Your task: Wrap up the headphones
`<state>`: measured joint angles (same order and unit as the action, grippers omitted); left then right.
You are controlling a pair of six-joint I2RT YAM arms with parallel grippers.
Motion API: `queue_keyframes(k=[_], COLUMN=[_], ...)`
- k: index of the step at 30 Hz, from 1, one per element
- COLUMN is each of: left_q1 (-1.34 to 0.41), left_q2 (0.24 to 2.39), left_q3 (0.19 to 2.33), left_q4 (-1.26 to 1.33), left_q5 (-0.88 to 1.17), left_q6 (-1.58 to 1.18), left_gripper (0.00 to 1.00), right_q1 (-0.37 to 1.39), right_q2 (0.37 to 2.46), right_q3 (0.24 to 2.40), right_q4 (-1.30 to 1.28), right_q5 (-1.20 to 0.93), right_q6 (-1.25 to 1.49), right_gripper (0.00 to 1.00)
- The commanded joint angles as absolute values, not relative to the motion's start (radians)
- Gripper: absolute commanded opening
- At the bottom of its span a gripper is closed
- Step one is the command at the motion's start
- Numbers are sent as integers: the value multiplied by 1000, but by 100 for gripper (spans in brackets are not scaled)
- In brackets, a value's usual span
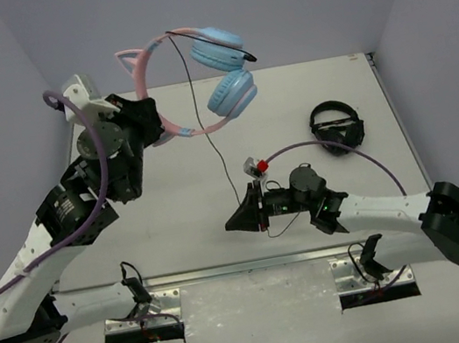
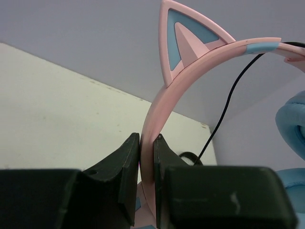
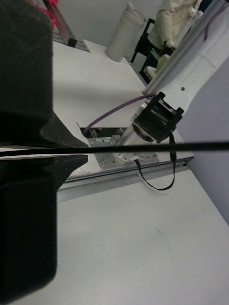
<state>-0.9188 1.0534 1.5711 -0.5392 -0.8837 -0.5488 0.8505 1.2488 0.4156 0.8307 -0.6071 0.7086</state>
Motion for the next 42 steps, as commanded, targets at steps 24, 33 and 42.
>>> queue_keyframes(k=[24,33,42], left_q1=[-499,-503,-731], left_q2=[1279,1135,1032], left_q3=[1395,1054,911], left_q4=[-453,-82,2], left_q5=[-928,-550,-270], left_q6=[-508,-293,-28], left_gripper=[0,0,0], right_q1=[1330,1330,1270], right_q2=[1086,1152,1270], right_q3=[1050,1424,1603], right_q4=[-317,-573,-752], right_q5=[24,113,365], right_q6=[210,66,-139], right_gripper=[1,1,1])
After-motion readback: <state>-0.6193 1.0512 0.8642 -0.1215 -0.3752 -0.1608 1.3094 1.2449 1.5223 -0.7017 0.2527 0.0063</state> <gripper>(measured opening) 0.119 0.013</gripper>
